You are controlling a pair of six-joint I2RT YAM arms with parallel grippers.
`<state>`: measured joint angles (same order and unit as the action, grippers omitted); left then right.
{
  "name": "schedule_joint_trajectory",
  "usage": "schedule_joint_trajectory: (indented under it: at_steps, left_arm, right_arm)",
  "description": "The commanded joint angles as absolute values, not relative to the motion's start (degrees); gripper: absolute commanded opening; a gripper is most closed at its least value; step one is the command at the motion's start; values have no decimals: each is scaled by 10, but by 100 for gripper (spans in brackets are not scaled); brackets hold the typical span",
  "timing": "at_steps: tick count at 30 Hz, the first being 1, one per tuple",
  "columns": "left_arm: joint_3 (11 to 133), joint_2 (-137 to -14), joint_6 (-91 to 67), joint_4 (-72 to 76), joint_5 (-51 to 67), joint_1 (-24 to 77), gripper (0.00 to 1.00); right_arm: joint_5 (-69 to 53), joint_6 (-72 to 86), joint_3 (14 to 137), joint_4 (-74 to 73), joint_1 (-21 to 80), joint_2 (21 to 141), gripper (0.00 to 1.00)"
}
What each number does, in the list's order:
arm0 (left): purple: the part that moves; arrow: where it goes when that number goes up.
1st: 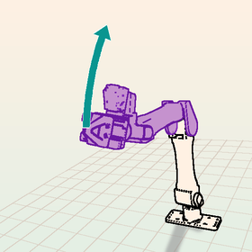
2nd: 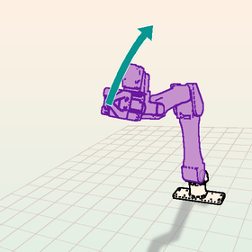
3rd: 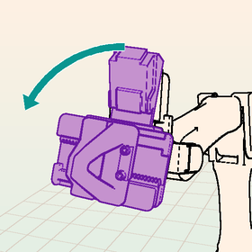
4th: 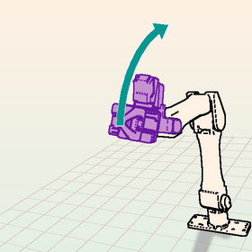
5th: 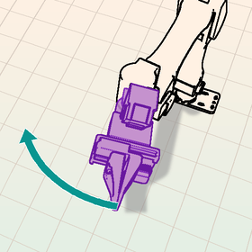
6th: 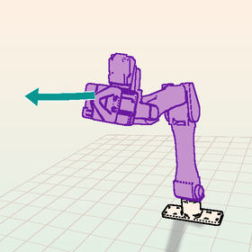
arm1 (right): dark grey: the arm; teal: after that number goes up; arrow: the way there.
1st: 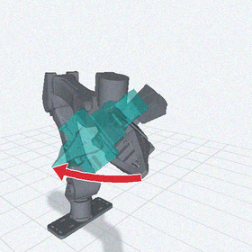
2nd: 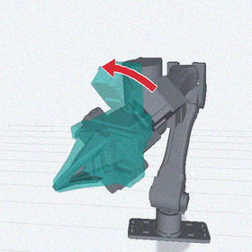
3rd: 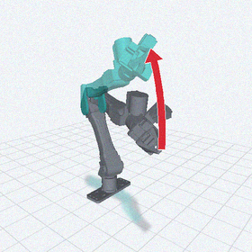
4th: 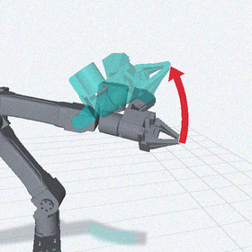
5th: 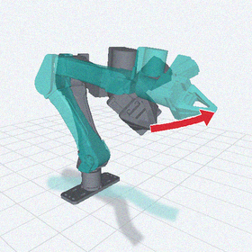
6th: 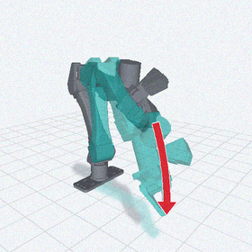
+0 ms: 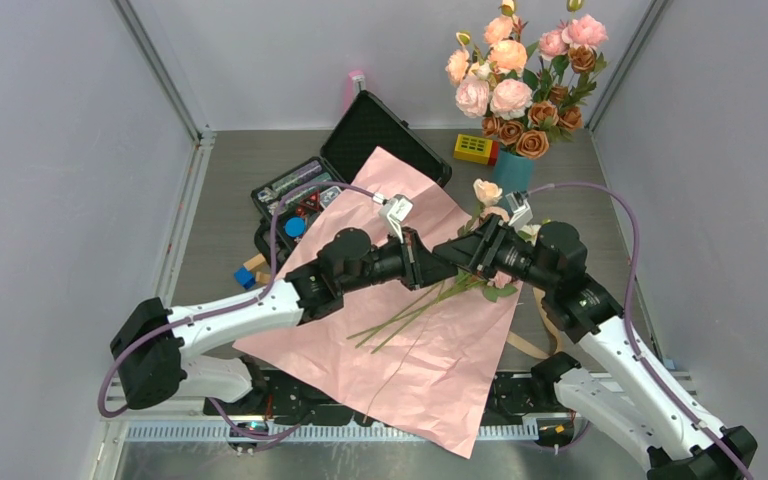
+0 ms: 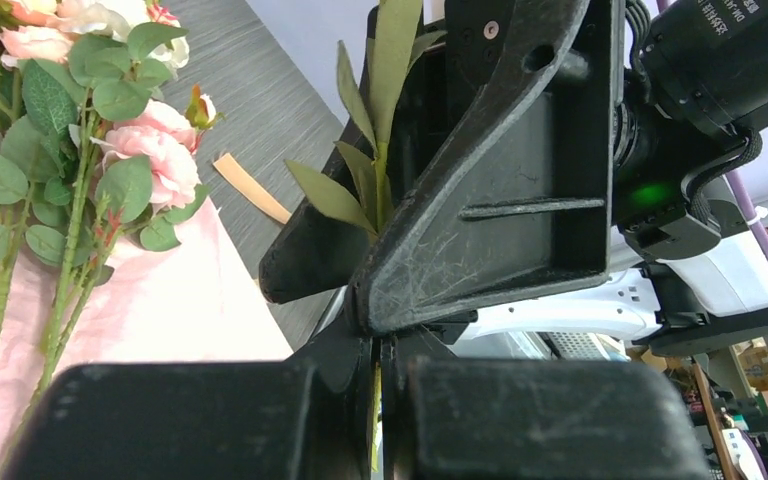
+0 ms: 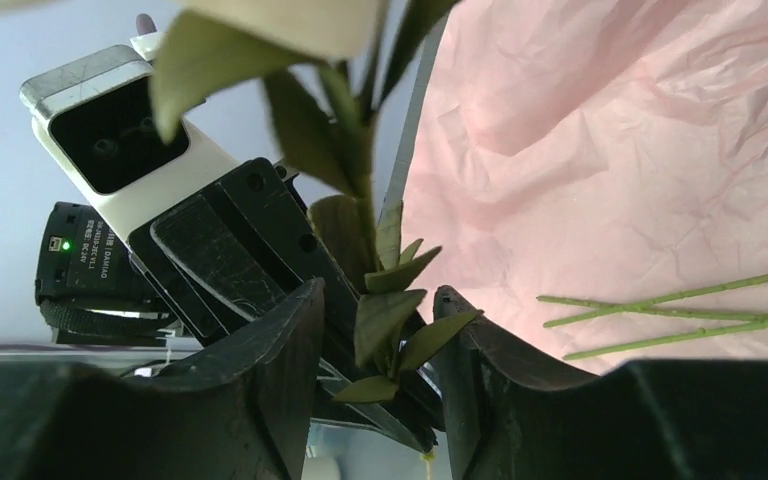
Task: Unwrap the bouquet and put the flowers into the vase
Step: Pick up the fake flower from the wrapping paper.
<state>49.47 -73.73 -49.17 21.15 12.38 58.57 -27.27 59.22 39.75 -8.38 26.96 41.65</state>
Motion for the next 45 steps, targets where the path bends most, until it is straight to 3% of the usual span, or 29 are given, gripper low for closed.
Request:
schedule_joint_trajectory:
  at_steps: [1,15,22,24,29,33,39,45]
  left_arm:
    - [491,-709,-485,255,122,595,0]
    - [500,-707,-481,210,86,595,0]
    - [519,-717,-470,156,72,593,0]
    - [519,-718,-469,154,76,591,9]
    - [513,-716,-474,160,106,574,57]
    - [514,-708,-469,142,155,553,78]
    - [550,-681,-422,11,258,459,95]
    - [656,-657,-233,-268,259,337,100]
  right_arm:
    - [-231,562,420,-70,280,420,47]
    - [-199,572,425,-65,280,402,1]
    - [-177,571,424,-76,280,382,0]
    - [-170,569,423,-78,280,376,0]
    - [-134,541,434,-114,280,364,0]
    - [-65,481,482,-214,280,364,0]
    - [115,356,577,-368,280,401,0]
    - [216,274,625,-397,259,462,0]
